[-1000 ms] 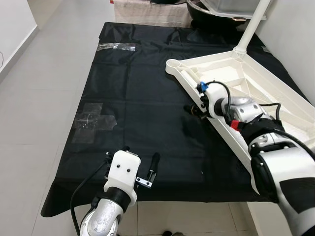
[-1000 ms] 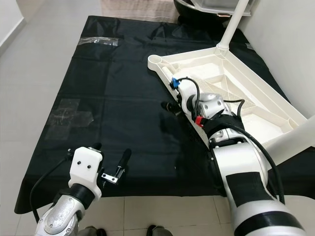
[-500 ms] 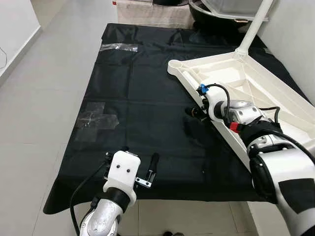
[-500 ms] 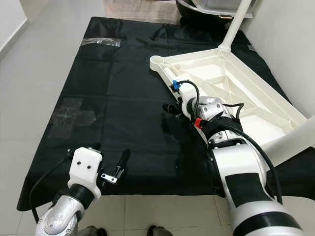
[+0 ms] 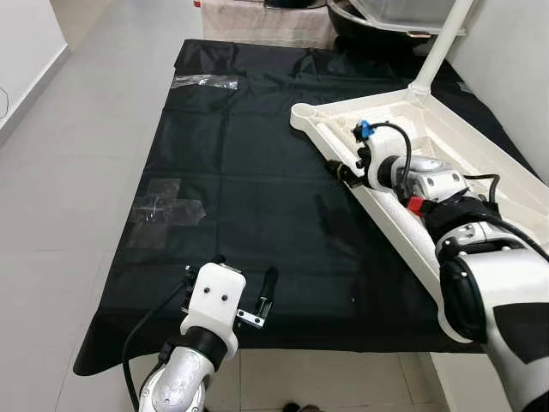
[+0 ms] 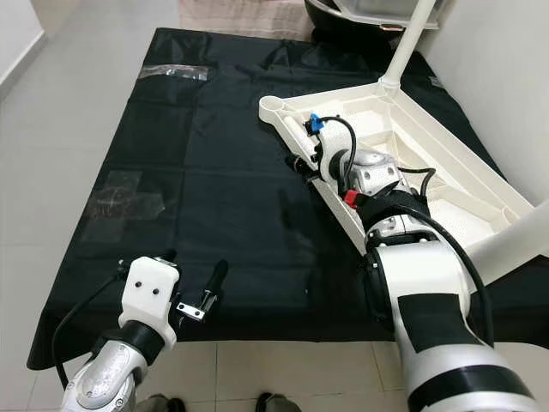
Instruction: Building children table
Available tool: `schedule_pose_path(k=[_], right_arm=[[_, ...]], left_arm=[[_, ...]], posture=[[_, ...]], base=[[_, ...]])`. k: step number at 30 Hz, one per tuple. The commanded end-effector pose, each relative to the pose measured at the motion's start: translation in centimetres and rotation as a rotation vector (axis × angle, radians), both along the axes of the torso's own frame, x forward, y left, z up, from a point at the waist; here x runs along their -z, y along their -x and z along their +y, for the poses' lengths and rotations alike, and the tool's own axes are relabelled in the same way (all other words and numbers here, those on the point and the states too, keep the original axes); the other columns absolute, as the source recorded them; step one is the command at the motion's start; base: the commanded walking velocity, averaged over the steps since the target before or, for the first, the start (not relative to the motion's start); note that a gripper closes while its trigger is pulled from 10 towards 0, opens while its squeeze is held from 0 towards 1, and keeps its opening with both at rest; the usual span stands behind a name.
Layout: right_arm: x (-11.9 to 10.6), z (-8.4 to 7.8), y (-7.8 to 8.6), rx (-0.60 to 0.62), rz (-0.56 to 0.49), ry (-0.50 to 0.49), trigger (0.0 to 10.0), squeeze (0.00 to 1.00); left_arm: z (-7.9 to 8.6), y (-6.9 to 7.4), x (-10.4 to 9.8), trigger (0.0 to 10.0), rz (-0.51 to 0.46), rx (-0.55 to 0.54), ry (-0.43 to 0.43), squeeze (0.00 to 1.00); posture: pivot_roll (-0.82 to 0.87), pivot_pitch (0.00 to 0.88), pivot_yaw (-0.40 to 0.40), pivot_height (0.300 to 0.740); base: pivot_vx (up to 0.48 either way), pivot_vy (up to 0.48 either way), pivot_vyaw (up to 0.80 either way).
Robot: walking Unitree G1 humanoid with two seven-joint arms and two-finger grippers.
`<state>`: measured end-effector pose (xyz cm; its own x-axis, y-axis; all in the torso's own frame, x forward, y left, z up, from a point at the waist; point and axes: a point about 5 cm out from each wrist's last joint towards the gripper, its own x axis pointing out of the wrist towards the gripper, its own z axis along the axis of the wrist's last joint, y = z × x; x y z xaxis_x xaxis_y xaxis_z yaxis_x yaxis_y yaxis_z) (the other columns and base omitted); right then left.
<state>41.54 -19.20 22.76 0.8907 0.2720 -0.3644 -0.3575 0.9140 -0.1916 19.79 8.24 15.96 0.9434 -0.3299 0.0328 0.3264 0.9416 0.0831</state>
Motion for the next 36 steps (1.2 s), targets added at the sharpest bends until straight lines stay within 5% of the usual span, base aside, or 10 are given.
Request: schedule_pose_path(k=[1, 13, 28, 29, 30, 32, 33, 36], right_arm=[[1.3, -0.7, 0.4, 0.014, 0.064, 0.022, 10.0, 0.0], [3.1, -0.8, 0.9, 0.006, 0.136, 0.084, 10.0, 0.0], [5.3, 0.2, 1.9, -0.154, 0.309, 0.111, 10.0, 0.0], [5.6, 0.3, 2.0, -0.174, 0.322, 0.129, 8.3, 0.0], [5.7, 0.4, 2.1, -0.202, 0.326, 0.141, 3.1, 0.0], [5.7, 0.4, 2.1, -0.202, 0.326, 0.141, 3.1, 0.0], [5.8, 0.5, 2.1, -0.226, 0.332, 0.156, 0.0, 0.0], [5.4, 1.0, 2.1, -0.293, 0.33, 0.159, 0.0, 0.0]], left_arm=[[-0.1, 0.1, 0.6, 10.0, 0.024, 0.006, -0.016, 0.0], [0.0, 0.1, 0.4, 10.0, 0.019, 0.0, -0.018, 0.0], [0.0, 0.1, 0.4, 10.0, 0.018, -0.01, -0.016, 0.0], [0.0, 0.1, 0.4, 10.0, 0.019, -0.011, -0.016, 0.0], [0.0, 0.1, 0.4, 10.0, 0.018, -0.012, -0.016, 0.0], [0.0, 0.1, 0.4, 10.0, 0.018, -0.012, -0.016, 0.0], [0.0, 0.1, 0.4, 10.0, 0.018, -0.014, -0.015, 0.0], [0.1, 0.1, 0.4, 10.0, 0.018, -0.017, -0.016, 0.0]], posture=[[0.07, 0.175, -0.126, 0.74], [0.07, 0.182, -0.122, 0.74], [0.06, 0.191, -0.127, 0.74], [0.06, 0.193, -0.125, 0.74], [0.06, 0.193, -0.129, 0.74], [0.06, 0.193, -0.129, 0.74], [0.06, 0.195, -0.129, 0.74], [0.06, 0.197, -0.129, 0.74]], base=[[0.0, 0.0, 0.0], [0.0, 0.0, 0.0], [0.0, 0.0, 0.0], [0.0, 0.0, 0.0], [0.0, 0.0, 0.0], [0.0, 0.0, 0.0], [0.0, 0.0, 0.0], [0.0, 0.0, 0.0]])
